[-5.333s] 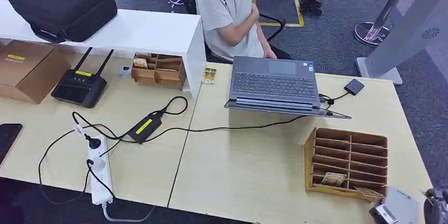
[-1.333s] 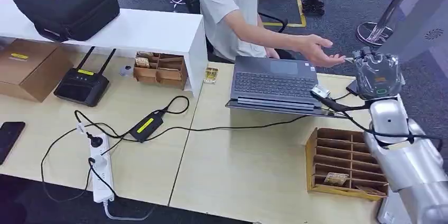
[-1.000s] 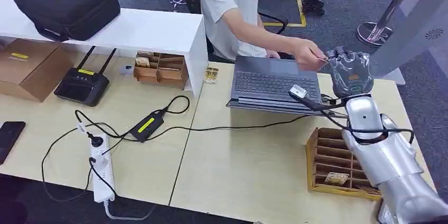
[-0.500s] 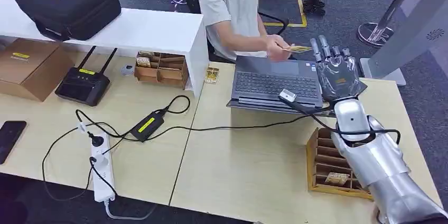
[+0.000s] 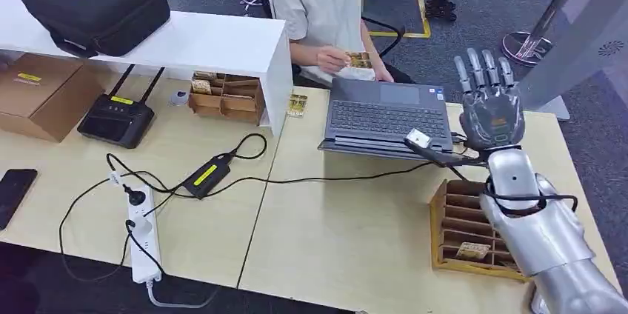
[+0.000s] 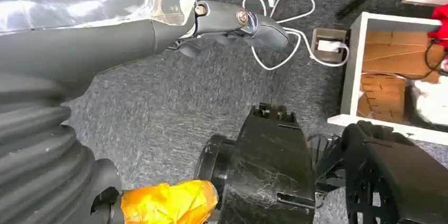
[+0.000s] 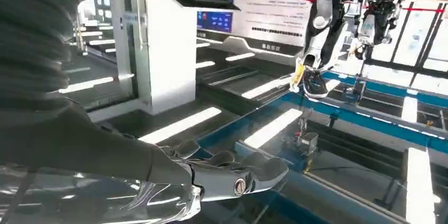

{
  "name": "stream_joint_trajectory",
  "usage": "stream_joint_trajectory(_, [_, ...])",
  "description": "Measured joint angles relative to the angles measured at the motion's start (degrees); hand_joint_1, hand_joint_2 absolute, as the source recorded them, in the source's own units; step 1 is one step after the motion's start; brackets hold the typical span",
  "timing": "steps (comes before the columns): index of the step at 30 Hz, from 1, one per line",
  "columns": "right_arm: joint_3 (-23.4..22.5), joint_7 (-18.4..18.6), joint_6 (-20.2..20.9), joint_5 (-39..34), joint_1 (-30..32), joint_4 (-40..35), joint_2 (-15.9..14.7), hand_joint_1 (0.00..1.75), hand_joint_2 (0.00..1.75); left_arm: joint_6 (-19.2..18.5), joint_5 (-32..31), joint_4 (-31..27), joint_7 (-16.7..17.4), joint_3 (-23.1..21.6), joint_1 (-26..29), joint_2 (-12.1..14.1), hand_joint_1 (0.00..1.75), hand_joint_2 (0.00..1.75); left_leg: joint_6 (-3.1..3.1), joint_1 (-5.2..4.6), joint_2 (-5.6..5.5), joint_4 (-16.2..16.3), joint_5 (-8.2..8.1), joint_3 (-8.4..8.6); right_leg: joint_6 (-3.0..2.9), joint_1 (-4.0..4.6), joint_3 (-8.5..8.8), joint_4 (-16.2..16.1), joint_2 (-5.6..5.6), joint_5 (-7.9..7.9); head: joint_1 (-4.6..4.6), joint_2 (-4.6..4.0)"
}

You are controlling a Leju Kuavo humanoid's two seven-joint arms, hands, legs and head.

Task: Pass the card to the sensor for recognition and then transmit it.

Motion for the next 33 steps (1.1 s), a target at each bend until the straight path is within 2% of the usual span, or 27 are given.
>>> stream_joint_trajectory(7, [-8.35,-2.27,-4.09,-4.98,12.84,-12.96,-3.54,0.00,1.75,1.81,0.96,-0.50,1.40,0.00,0.88,-0.24,0.00,1.75,0.00,0.00,-0.15,-0.01,-0.04,-0.06,0.01,0.00,-0.02,-0.05,-0.10,-0.02,0.02,0.00])
stream_joint_trajectory(12, [-14.38,-4.11,-6.34,-5.22,22.39,-21.88,-4.22,0.00,1.75,3.54,1.84,-0.70,2.12,0.00,1.69,-0.68,0.00,1.75,0.01,0.01,-0.15,-0.01,-0.04,-0.07,0.03,0.00,-0.05,-0.06,-0.10,-0.04,0.00,0.00])
stream_joint_trajectory(18, [-19.64,-5.40,-7.06,-4.26,33.51,-33.82,-4.24,0.00,1.75,5.13,2.82,-0.85,4.28,0.00,2.18,-2.06,0.00,1.75,0.00,0.01,-0.09,-0.01,-0.05,-0.05,0.02,0.01,-0.09,-0.07,-0.05,-0.05,0.00,0.00])
stream_joint_trajectory(25, [-22.53,-5.66,-8.61,-2.55,44.63,-43.08,-3.78,0.00,1.75,6.88,4.15,-0.85,4.83,0.00,3.08,-2.75,0.00,1.75,0.02,0.01,-0.04,-0.01,-0.09,-0.08,-0.01,0.01,-0.11,-0.09,-0.05,-0.10,0.02,0.00])
stream_joint_trajectory(33, [-22.84,-4.32,-9.33,0.75,53.34,-48.65,-2.03,0.00,1.75,8.24,5.49,-0.83,5.29,0.00,3.40,-3.39,0.00,1.75,0.02,0.00,0.18,-0.02,-0.11,0.01,-0.02,0.01,-0.13,-0.09,0.12,-0.09,-0.04,0.00])
